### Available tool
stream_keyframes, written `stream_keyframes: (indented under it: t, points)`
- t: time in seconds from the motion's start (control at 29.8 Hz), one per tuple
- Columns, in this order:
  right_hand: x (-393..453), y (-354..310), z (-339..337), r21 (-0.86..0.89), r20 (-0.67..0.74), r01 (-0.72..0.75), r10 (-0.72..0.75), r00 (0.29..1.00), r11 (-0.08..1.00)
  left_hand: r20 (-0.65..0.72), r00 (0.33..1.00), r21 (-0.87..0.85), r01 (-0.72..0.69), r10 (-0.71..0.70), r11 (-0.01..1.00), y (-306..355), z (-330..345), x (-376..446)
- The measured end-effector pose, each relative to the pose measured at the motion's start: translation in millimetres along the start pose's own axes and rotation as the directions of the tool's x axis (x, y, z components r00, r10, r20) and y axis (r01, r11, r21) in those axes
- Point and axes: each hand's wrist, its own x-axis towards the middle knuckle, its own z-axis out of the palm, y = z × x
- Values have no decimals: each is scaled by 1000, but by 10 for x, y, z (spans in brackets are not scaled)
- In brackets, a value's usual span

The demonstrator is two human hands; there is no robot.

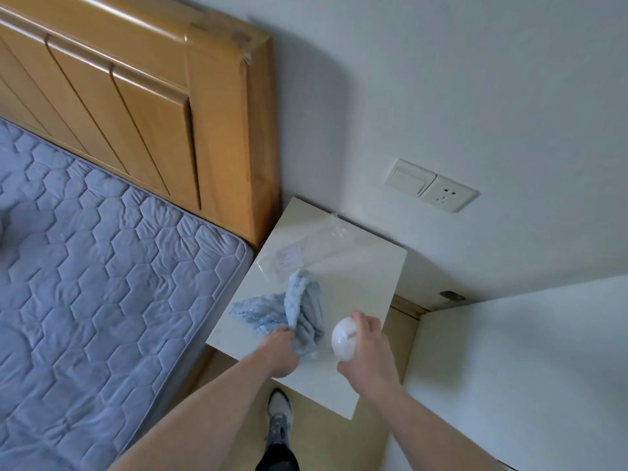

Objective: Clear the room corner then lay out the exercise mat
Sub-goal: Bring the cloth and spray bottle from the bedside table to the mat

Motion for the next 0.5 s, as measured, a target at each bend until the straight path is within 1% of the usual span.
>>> stream_keyframes:
  t: [0.1, 0.23, 0.3, 0.4, 0.5]
  points:
    - [20, -14, -103, -34, 36, 15, -14, 999, 999, -79, 997, -124, -29, 19, 992, 18, -81, -207]
    - [-247, -126, -288, -94, 92, 62, -54, 994, 994, -164, 986, -217, -73, 37, 973, -99, -181, -897]
    - [-460, -226, -368, -122, 107, 103, -90, 990, 987, -241, 969, -266, -108, 43, 958, -208, -222, -1312]
    - [-723, -409, -459, -168, 130, 172, -151, 980, 971, -327, 945, -394, -143, 7, 908, -378, -208, -1936]
    - [-966, -715, -436, -220, 162, 264, -231, 959, 939, -451, 891, -455, -188, -44, 870, -691, -138, -2500]
